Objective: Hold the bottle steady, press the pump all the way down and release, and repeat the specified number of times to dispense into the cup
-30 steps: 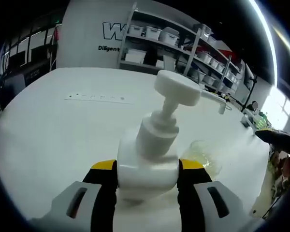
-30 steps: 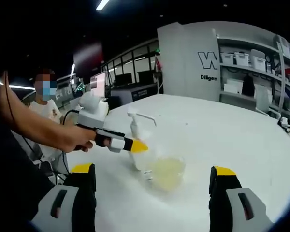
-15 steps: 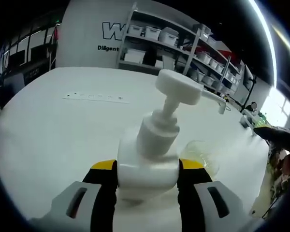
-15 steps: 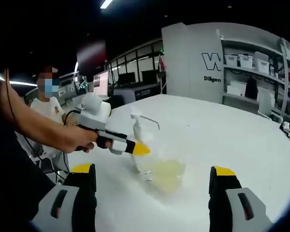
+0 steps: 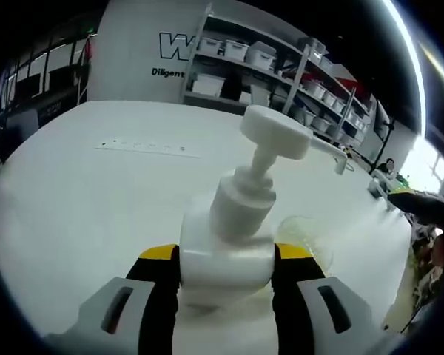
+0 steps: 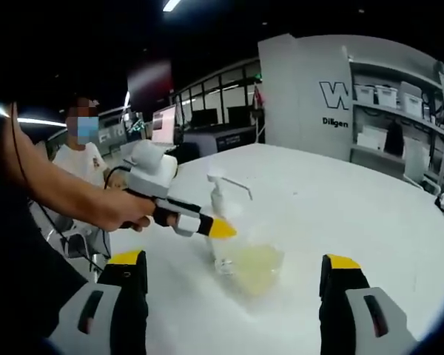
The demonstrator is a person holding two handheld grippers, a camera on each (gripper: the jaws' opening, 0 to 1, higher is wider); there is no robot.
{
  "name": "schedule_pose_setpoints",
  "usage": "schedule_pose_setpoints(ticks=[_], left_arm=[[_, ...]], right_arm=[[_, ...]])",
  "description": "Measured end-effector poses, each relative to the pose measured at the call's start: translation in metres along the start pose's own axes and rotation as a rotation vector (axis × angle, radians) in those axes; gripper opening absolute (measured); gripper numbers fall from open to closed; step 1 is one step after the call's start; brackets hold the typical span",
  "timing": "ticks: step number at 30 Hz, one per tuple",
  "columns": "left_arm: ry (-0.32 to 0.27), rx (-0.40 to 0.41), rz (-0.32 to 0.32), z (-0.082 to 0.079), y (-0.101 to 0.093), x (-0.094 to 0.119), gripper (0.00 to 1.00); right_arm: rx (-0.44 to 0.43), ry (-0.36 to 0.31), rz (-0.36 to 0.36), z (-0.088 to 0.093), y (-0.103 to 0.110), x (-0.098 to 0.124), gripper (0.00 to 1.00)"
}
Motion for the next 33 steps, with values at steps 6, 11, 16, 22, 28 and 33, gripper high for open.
schedule_pose_setpoints(ticks=[6, 11, 16, 22, 28, 33], left_arm=[[-0.002, -0.014, 0.023, 0.001, 0.000, -0.001, 0.48], [0.009, -0.018, 0.031, 0.000, 0.001, -0.001, 0.48], [0.016, -0.027, 0.049, 0.000, 0.002, -0.002, 0.48], [0.029, -0.039, 0.071, -0.002, 0.003, -0.003, 0.48], [0.030, -0.040, 0.077, -0.001, 0.003, -0.004, 0.48], [0.030, -0.039, 0.080, -0.001, 0.003, -0.005, 0.48]], right_arm=[[0.008, 0.008, -0.007, -0.003, -0.002, -0.003, 0.95], [0.005, -0.011, -0.017, -0.013, -0.001, -0.009, 0.95], [0.015, -0.019, -0.027, -0.023, -0.002, -0.016, 0.90], [0.037, -0.023, -0.055, -0.034, -0.002, -0.026, 0.85], [0.051, -0.009, -0.087, -0.040, -0.001, -0.034, 0.80], [0.082, 0.020, -0.118, -0.044, 0.000, -0.041, 0.76]])
Point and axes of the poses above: the point that each gripper's makers call its tool centre point, and the gripper's own axes: x roughly backward along the fingers, y roughly to its left, z roughly out of its underside, the point moved 10 cm from there along x, roughly backward along the fingers, and after that the axes turned 7 degrees about -y, right-handed, at the moved point
